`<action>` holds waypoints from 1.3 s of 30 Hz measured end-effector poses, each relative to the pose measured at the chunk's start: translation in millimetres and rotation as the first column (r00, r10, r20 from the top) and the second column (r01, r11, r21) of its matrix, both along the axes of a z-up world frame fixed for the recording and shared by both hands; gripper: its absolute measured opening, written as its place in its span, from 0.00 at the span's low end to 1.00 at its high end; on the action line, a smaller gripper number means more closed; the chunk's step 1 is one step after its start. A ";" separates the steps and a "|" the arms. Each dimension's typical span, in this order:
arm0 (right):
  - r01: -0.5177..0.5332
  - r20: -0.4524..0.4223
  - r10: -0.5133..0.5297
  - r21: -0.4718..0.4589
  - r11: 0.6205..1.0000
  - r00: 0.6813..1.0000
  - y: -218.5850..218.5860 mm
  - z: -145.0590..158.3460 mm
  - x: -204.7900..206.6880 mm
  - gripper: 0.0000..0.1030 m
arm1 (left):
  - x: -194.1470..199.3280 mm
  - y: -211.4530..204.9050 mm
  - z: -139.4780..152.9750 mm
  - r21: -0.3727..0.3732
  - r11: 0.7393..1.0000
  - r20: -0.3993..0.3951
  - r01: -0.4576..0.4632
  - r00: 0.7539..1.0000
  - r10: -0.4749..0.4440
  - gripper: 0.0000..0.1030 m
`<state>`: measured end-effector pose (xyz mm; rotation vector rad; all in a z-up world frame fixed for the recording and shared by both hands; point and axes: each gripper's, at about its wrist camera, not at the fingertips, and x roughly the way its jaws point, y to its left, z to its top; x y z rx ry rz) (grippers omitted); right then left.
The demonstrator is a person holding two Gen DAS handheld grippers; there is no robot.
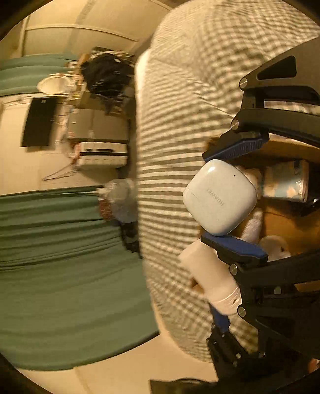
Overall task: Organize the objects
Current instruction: 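Lower the hair dryer and earbuds case into the box and open both grippers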
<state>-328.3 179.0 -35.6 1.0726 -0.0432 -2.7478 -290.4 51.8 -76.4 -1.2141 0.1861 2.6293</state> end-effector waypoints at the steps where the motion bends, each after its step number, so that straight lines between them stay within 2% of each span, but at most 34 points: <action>1: 0.003 0.020 -0.003 0.006 1.000 1.000 1.9 -9.3 -1.4 0.56 | 1.8 2.7 -1.6 -0.023 1.000 -0.010 -0.001 1.000 0.000 0.52; 3: 0.013 0.050 -0.014 0.016 1.000 0.999 5.1 -23.1 -4.1 0.56 | 5.2 7.1 -4.4 -0.054 0.999 -0.024 0.004 1.000 -0.005 0.52; 7: 0.026 0.072 -0.026 0.005 1.000 0.997 10.9 -34.1 0.0 0.56 | 9.9 10.0 -4.8 -0.055 0.998 -0.025 0.007 1.000 -0.008 0.52; 15: 0.034 0.067 -0.031 -0.039 0.999 0.997 18.7 -30.3 8.0 0.57 | 17.4 20.4 -5.3 -0.068 0.997 -0.027 0.044 0.999 -0.046 0.54; 17: 0.034 0.056 -0.031 -0.049 0.998 0.998 20.1 -26.6 8.9 0.64 | 15.6 22.9 -4.1 -0.071 0.996 -0.028 0.050 0.998 -0.052 0.54; 18: 0.038 0.051 -0.035 -0.049 0.998 0.998 21.5 -24.6 9.6 0.66 | 15.3 24.2 -2.4 -0.069 0.996 -0.029 0.049 0.998 -0.051 0.57; 20: 0.044 0.038 -0.041 -0.060 0.997 0.998 24.3 -19.3 11.2 0.71 | 18.4 24.7 2.6 -0.058 0.997 -0.037 0.046 0.998 -0.048 0.70; 21: 0.049 0.029 -0.047 -0.066 0.997 0.998 26.2 -15.7 12.4 0.72 | 20.9 24.3 4.7 -0.054 0.998 -0.045 0.044 0.998 -0.047 0.81; 23: 0.059 0.017 -0.058 -0.066 0.996 0.998 28.4 -9.8 14.3 0.73 | 24.9 23.7 12.3 -0.054 0.998 -0.066 0.032 0.997 -0.036 0.84; 27: 0.081 -0.018 -0.083 -0.089 0.993 0.996 35.1 10.6 23.8 0.78 | 31.3 18.5 33.2 -0.022 0.999 -0.071 0.026 0.997 -0.028 0.84; 31: 0.080 -0.055 -0.086 -0.108 0.991 0.995 35.9 36.9 41.3 0.79 | 45.0 10.4 64.8 0.013 1.000 -0.113 0.003 0.994 -0.002 0.85; 39: 0.091 -0.188 -0.105 -0.083 0.992 0.977 37.1 115.0 95.1 0.80 | 93.4 3.6 137.5 0.042 0.999 -0.230 -0.024 0.973 0.033 0.88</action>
